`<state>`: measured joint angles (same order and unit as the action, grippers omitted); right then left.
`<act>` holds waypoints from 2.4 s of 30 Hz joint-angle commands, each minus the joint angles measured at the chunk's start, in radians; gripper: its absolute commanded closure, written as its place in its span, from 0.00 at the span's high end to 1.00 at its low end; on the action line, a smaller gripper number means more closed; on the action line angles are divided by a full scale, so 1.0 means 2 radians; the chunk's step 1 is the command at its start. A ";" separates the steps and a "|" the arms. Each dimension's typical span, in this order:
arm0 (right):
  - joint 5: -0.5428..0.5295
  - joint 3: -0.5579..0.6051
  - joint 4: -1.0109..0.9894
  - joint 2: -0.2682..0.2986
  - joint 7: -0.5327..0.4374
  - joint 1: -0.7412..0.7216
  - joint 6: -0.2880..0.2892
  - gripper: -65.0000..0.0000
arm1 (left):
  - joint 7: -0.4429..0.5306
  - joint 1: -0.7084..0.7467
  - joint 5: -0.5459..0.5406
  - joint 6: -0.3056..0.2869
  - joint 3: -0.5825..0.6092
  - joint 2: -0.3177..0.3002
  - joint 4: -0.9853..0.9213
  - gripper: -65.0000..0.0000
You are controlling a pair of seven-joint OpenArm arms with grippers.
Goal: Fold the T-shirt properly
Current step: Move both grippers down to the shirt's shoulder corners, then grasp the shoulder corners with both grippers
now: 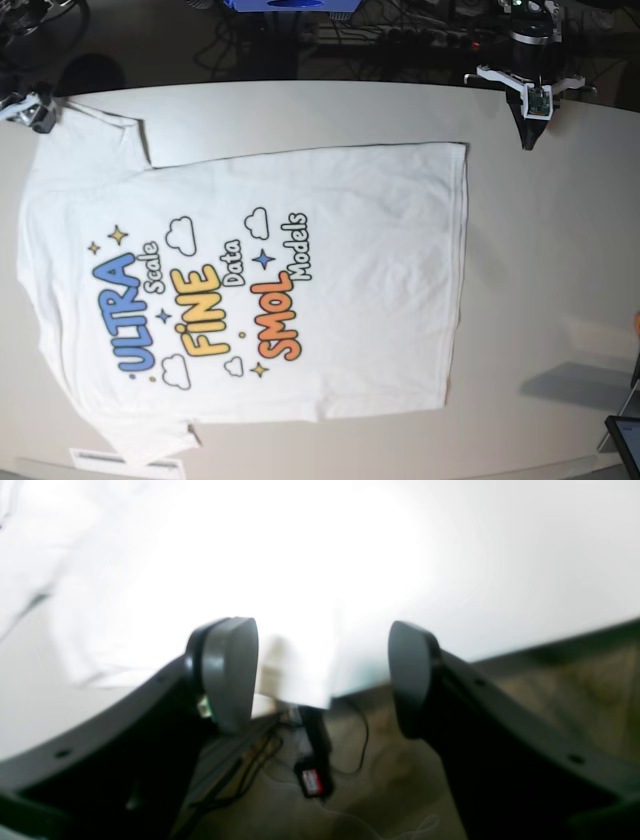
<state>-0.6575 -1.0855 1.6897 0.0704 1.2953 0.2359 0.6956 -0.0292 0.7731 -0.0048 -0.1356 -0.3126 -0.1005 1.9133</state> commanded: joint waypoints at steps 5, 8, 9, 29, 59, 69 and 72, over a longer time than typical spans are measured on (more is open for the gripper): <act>-0.012 0.001 -0.025 0.008 -0.010 -0.001 0.001 0.61 | 0.012 0.005 -0.002 0.003 -0.003 -0.003 0.007 0.00; -0.012 0.003 -0.037 0.008 -0.014 0.000 0.001 0.61 | 0.012 0.005 -0.002 0.003 -0.002 -0.003 0.007 0.00; -0.012 0.010 -0.037 0.008 -0.015 0.001 0.001 0.61 | 0.012 0.005 -0.002 0.003 -0.003 -0.003 0.007 0.00; -0.012 0.057 -0.037 -0.002 -0.016 0.000 0.001 0.41 | -0.027 0.003 -0.002 0.003 0.002 -0.003 0.007 0.01; -0.008 0.058 -0.037 0.000 -0.015 0.001 0.001 0.00 | -0.276 -0.056 -0.394 0.001 0.025 -0.061 -0.007 0.51; -0.008 0.058 -0.037 0.001 -0.015 0.001 0.001 0.00 | -0.295 -0.101 -0.392 0.001 0.026 -0.042 -0.084 0.50; -0.008 0.058 -0.037 0.001 -0.015 0.000 0.001 0.00 | -0.295 -0.108 -0.392 0.001 0.045 -0.044 -0.083 0.50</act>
<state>-0.6884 -0.9699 1.6089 0.0616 1.2507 0.2333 0.6964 -0.5587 0.5488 -0.7940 -0.1375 -0.2325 -0.1898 1.7473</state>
